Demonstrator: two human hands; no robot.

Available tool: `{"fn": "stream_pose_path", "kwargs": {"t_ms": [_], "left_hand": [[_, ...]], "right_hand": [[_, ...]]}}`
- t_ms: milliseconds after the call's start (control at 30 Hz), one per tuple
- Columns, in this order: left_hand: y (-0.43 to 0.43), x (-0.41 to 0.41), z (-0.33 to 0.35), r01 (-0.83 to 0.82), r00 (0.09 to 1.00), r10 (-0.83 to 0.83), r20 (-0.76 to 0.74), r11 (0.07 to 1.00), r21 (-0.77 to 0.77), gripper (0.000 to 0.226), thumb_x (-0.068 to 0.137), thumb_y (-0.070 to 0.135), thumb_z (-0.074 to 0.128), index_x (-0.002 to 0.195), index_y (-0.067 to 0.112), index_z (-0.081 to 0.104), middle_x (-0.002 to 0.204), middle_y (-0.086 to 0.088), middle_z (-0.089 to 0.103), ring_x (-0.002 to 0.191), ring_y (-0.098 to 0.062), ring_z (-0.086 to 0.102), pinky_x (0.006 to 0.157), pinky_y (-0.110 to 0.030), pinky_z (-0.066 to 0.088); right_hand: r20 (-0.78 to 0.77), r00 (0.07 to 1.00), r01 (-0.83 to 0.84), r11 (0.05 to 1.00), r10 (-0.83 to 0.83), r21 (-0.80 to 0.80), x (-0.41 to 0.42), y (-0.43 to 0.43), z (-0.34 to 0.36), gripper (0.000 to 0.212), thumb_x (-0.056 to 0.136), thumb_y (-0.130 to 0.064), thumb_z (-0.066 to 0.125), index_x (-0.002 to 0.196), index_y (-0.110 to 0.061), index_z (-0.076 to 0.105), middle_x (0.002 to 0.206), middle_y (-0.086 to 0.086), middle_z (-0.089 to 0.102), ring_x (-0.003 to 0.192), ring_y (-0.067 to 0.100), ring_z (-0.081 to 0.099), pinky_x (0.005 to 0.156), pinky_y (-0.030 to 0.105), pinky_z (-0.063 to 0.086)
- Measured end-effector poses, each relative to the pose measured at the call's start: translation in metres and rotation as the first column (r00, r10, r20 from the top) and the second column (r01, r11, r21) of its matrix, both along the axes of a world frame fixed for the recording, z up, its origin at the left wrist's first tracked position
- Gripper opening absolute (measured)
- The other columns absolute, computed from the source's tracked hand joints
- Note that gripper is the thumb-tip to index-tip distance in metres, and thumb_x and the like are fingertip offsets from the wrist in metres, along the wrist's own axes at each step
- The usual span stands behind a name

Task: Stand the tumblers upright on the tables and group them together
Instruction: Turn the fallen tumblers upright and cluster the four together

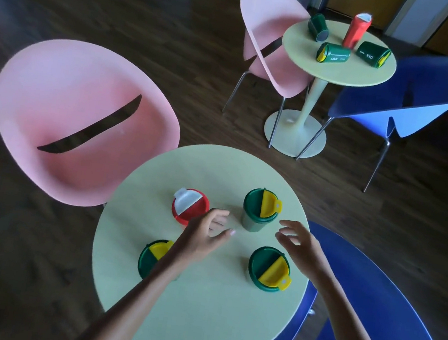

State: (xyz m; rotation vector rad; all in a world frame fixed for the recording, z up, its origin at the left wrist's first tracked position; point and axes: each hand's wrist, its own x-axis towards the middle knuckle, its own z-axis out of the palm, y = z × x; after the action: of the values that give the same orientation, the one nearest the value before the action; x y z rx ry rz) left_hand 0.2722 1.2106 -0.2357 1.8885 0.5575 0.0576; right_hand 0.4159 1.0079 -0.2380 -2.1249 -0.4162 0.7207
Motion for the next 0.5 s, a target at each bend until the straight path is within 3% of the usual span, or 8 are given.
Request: {"fn": "stream_pose_path", "kwargs": {"t_ms": [133, 267, 400, 500], "left_hand": [[0.008, -0.059, 0.006, -0.095, 0.992, 0.065, 0.106, 0.945, 0.312, 0.043, 0.079, 0.044, 0.062, 0.113, 0.019, 0.062, 0.110, 0.012, 0.065, 0.103, -0.001, 0.059, 0.088, -0.012, 0.042], [0.032, -0.103, 0.005, -0.047, 0.998, 0.013, 0.063, 0.814, 0.580, 0.064, 0.067, 0.052, 0.065, 0.120, 0.016, 0.059, 0.121, 0.001, 0.061, 0.111, -0.012, 0.054, 0.092, -0.018, 0.036], [0.050, -0.129, -0.005, 0.187, 0.969, -0.074, -0.235, 0.843, 0.504, 0.096, 0.058, 0.068, 0.057, 0.142, 0.029, 0.035, 0.150, 0.001, 0.034, 0.139, -0.015, 0.028, 0.108, -0.029, 0.026], [0.059, -0.135, -0.015, 0.264, 0.945, -0.124, -0.302, 0.835, 0.482, 0.100, 0.059, 0.059, 0.067, 0.146, 0.036, 0.023, 0.153, 0.001, 0.028, 0.139, -0.018, 0.030, 0.108, -0.034, 0.033]], "right_hand": [[0.098, 0.991, -0.082, 0.992, 0.091, -0.098, -0.036, -0.011, 0.009, 0.040, 0.085, -0.032, 0.066, 0.123, -0.023, 0.056, 0.118, -0.002, 0.060, 0.113, 0.013, 0.055, 0.088, 0.023, 0.038], [0.249, 0.951, -0.115, 0.956, 0.185, -0.270, -0.063, -0.017, 0.009, 0.065, 0.078, -0.047, 0.069, 0.135, -0.028, 0.044, 0.136, -0.003, 0.048, 0.125, 0.018, 0.045, 0.099, 0.036, 0.040], [0.347, 0.907, -0.089, 0.914, 0.239, -0.397, -0.079, -0.017, 0.006, 0.089, 0.069, -0.058, 0.070, 0.142, -0.026, 0.031, 0.142, -0.002, 0.041, 0.130, 0.022, 0.038, 0.101, 0.043, 0.039], [0.329, 0.911, -0.077, 0.886, 0.250, -0.458, -0.083, -0.013, 0.005, 0.098, 0.066, -0.059, 0.072, 0.144, -0.022, 0.025, 0.144, 0.001, 0.038, 0.131, 0.024, 0.037, 0.099, 0.044, 0.041]]}}
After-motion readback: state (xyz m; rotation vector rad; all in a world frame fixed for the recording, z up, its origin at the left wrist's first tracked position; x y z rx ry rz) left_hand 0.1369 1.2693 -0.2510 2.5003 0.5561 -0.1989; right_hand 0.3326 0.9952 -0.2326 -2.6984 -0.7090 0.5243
